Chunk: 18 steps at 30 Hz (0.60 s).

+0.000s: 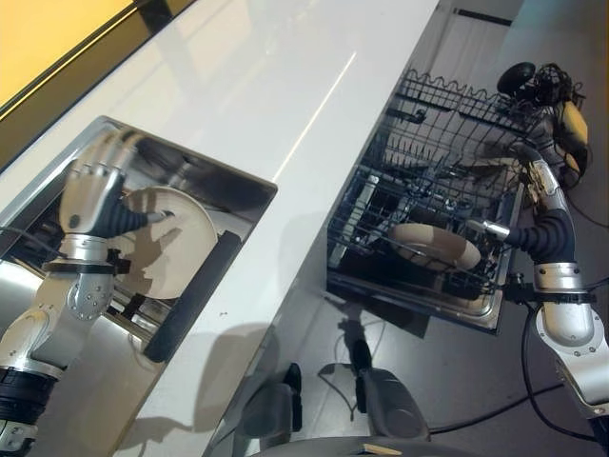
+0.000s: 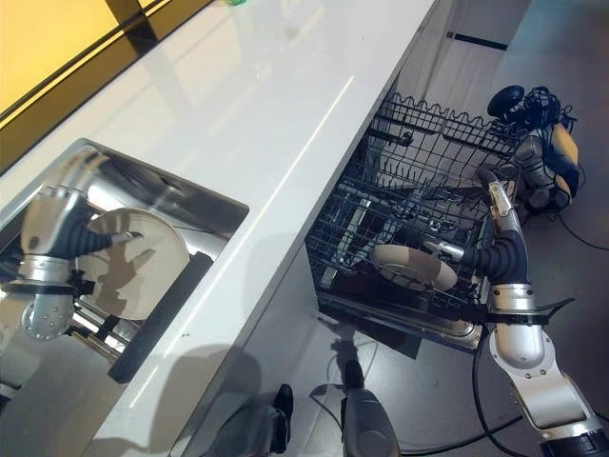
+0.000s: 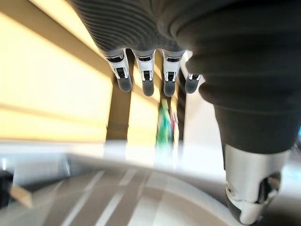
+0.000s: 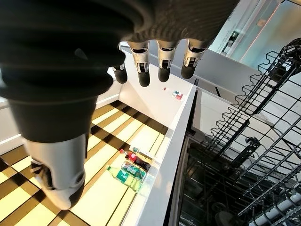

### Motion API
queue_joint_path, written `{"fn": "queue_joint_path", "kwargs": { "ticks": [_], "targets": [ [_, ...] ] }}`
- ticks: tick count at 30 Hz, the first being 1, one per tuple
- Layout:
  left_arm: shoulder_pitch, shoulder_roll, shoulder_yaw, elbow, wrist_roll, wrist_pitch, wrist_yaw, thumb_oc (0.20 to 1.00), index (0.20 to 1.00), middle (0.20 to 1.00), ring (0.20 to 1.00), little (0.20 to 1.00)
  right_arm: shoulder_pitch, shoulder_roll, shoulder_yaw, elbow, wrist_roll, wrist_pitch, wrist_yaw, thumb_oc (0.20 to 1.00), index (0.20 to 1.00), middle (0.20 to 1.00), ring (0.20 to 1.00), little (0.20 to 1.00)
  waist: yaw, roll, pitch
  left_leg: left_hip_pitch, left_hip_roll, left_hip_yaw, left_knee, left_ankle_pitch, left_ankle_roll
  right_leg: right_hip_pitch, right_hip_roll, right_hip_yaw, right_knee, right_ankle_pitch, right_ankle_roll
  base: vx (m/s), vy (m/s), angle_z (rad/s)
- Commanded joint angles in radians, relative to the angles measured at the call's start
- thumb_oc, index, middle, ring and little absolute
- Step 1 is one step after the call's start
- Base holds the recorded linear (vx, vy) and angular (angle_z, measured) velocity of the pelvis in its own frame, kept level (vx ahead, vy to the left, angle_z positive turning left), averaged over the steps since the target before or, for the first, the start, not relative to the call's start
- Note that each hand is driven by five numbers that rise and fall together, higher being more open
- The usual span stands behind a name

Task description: Pick up plates and place into dishwasher.

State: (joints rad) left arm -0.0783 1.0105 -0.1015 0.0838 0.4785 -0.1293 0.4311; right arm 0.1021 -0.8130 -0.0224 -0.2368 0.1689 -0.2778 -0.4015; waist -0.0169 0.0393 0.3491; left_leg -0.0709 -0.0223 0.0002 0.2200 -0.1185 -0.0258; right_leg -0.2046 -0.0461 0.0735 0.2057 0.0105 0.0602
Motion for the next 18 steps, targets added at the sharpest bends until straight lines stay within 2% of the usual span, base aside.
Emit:
{"fn": "queue_joint_path", "kwargs": {
  "ticks": [1,6,9,11,12,18],
  "targets": [
    [-0.065,0.09,-0.028,0.05,0.027,0.01,-0.041,1.0,1.0,1.0,1.0,1.0,-0.056,-0.087,0.032,-0.01,0.007,-0.041,-0.031,1.0,1.0,1.0,1.0,1.0,-0.036,-0.012,-0.043,-0.141,-0.078,0.024,0.083,0.027,0.032,0.012,-0.093,0.028,0.043,-0.031,0.15,-0.07,0.04,-0.02],
    [-0.15,0.124,-0.122,0.094,0.038,0.012,-0.154,1.0,1.0,1.0,1.0,1.0,-0.086,-0.097,0.043,-0.001,-0.003,-0.04,-0.033,1.0,1.0,1.0,1.0,1.0,-0.047,-0.007,-0.029,-0.15,-0.075,0.037,0.077,0.031,0.034,0.001,-0.095,0.032,0.037,-0.026,0.151,-0.06,0.031,-0.05],
    [-0.21,0.139,-0.197,0.118,0.056,0.042,-0.257,1.0,1.0,1.0,1.0,1.0,-0.1,-0.113,0.048,0.0,-0.005,-0.026,-0.038,1.0,1.0,1.0,1.0,1.0,-0.059,-0.007,-0.023,-0.151,-0.076,0.046,0.072,0.033,0.035,0.001,-0.098,0.034,0.029,-0.022,0.151,-0.02,0.024,-0.02],
    [-0.231,0.144,-0.226,0.134,0.067,0.048,-0.289,1.0,1.0,1.0,1.0,1.0,-0.103,-0.116,0.049,0.003,-0.006,-0.022,-0.039,1.0,1.0,1.0,1.0,1.0,-0.061,-0.007,-0.022,-0.148,-0.076,0.049,0.069,0.034,0.034,0.005,-0.099,0.035,0.023,-0.019,0.152,0.0,0.0,0.0],
    [-0.246,0.145,-0.244,0.154,0.087,0.072,-0.308,1.0,1.0,1.0,1.0,1.0,-0.109,-0.118,0.054,0.005,-0.011,-0.016,-0.039,1.0,1.0,1.0,1.0,1.0,-0.067,-0.008,-0.02,-0.147,-0.076,0.053,0.069,0.035,0.034,0.005,-0.1,0.037,0.02,-0.016,0.153,0.0,0.0,0.0],
    [-0.347,0.15,-0.3,0.304,0.193,0.158,-0.219,1.0,1.0,1.0,1.0,1.0,-0.12,-0.115,0.068,0.025,-0.024,-0.003,-0.042,1.0,1.0,1.0,1.0,1.0,-0.075,-0.019,-0.015,-0.144,-0.072,0.06,0.072,0.031,0.034,0.01,-0.102,0.04,0.012,-0.009,0.156,0.02,-0.009,-0.03]
  ]
}}
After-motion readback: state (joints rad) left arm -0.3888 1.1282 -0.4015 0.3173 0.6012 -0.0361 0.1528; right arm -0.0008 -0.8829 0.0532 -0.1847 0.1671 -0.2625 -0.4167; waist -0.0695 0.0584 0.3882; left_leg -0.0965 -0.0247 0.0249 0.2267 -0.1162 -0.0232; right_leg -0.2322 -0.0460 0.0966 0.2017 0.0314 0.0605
